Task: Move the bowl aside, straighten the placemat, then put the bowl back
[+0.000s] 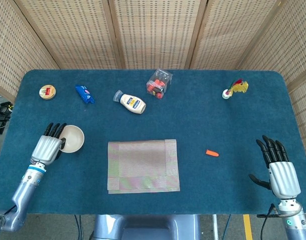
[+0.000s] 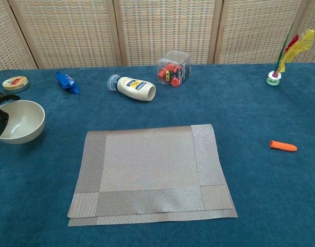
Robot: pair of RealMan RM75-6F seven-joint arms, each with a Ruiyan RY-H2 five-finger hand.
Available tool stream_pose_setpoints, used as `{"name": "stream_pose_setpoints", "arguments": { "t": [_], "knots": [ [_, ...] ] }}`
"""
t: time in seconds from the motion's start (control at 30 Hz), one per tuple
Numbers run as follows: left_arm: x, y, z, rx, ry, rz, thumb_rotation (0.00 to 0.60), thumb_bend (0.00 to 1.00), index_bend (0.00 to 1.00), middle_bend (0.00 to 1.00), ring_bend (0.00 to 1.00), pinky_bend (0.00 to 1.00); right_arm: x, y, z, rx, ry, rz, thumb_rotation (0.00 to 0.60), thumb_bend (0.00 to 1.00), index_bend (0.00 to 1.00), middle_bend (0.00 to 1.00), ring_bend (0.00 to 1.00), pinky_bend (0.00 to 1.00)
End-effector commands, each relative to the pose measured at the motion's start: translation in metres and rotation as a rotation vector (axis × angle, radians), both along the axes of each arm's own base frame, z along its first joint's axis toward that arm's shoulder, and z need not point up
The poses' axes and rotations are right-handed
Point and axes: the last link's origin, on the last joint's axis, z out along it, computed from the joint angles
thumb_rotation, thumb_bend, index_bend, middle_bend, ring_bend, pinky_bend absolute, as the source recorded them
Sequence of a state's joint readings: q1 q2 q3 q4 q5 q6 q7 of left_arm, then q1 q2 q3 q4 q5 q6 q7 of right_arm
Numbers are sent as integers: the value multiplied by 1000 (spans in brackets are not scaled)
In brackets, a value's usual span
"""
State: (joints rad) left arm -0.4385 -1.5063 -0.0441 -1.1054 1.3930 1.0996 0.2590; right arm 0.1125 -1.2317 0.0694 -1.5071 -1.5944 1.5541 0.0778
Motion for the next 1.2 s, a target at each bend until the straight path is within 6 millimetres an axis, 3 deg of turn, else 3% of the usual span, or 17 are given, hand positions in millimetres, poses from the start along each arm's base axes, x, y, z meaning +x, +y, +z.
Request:
{"name": "stream_pose_setpoints", "arguments": {
  "t": [0.03,0.13,0.2,0.33,0.5,0.67,0.83,0.97,1.2],
  "knots": [
    [-4,-2,-2,-7,-1,11,600,490,574,0,0,0,0,0,0,0,0,1,600,108,50,0,0,0],
    [-7,-3,-3,-13,4,18,600,473,553,0,0,0,0,0,0,0,0,1,600,108,50,0,0,0],
    [-9,-3,-2,-12,7,20,600,400,508,0,0,0,0,0,0,-1,0,1,600,108,50,0,0,0],
    [-9,-6,9,20,-25,19,600,207,313,0,0,0,0,0,0,-2,1,0,600,108,50,0,0,0],
    [-4,-14,31,56,-72,-2,600,176,197,0,0,0,0,0,0,-3,1,2,600,108,50,0,0,0],
    [12,-28,58,111,-167,-71,600,176,199,0,0,0,1,1,0,-3,2,3,600,108,50,0,0,0],
    [29,-42,65,118,-180,-139,600,177,212,0,0,0,2,1,-1,-4,5,6,600,108,50,0,0,0],
    [49,-56,57,88,-206,-199,600,176,214,0,0,0,2,2,-1,-3,7,5,600,108,50,0,0,0],
    [78,-80,22,-35,-242,-254,600,177,287,0,0,0,1,1,0,-5,1,-3,600,108,50,0,0,0]
  ]
}}
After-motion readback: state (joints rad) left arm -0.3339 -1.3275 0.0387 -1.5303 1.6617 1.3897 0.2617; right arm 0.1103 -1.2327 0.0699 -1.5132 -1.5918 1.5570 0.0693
